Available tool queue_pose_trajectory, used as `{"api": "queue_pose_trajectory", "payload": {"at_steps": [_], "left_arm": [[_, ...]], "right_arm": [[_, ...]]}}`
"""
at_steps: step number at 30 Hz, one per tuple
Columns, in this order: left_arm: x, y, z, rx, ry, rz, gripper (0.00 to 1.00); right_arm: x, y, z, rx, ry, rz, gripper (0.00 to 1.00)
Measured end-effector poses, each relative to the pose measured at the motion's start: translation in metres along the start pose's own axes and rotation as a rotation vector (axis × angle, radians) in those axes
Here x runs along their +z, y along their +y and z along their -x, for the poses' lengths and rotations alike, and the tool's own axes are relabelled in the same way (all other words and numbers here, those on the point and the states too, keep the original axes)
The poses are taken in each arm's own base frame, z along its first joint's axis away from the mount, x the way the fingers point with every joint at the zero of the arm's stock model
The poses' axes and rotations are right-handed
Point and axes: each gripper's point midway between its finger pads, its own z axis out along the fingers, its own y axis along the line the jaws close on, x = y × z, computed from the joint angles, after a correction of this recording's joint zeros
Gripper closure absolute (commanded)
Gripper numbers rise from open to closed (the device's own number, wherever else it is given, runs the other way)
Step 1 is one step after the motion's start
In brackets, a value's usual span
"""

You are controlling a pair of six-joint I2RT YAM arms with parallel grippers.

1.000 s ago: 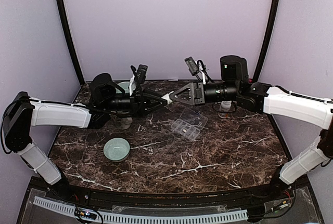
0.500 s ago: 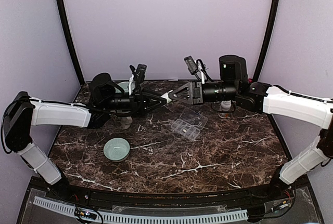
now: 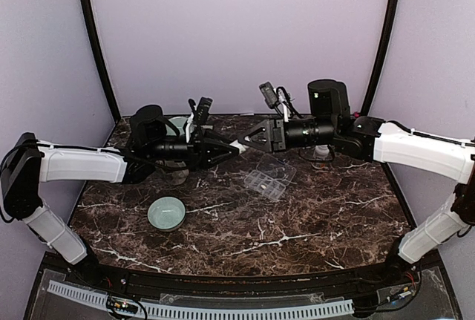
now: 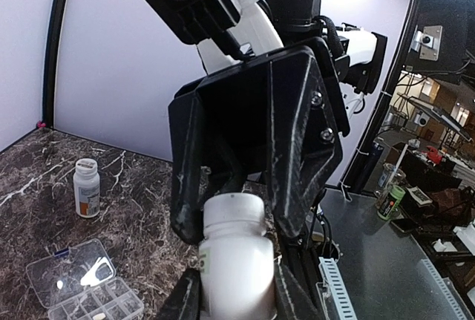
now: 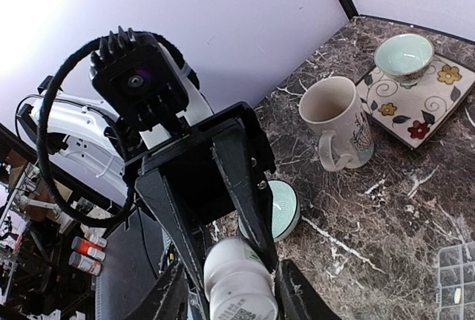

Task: Sort the pills into containers
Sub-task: Pass from the right arm to the left

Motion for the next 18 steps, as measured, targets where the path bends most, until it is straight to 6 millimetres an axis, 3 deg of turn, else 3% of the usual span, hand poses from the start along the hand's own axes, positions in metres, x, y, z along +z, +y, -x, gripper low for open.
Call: {"api": "queue_pose_trajectory", "payload": {"at_steps": [11, 18], "left_arm": [[-0.0038, 0.0009, -0.0052, 0.081, 0.061, 0.036, 0.90], [-0.0045, 0.0017, -0.0063, 0.112, 0.082, 0.046, 0.90]], "right_arm": [[-0.0001, -0.0064, -0.0044, 0.019, 0.016, -0.032, 0.58], [-0.0006, -0.0095, -0.0074, 0.051, 0.027, -0.043, 0.79]]}}
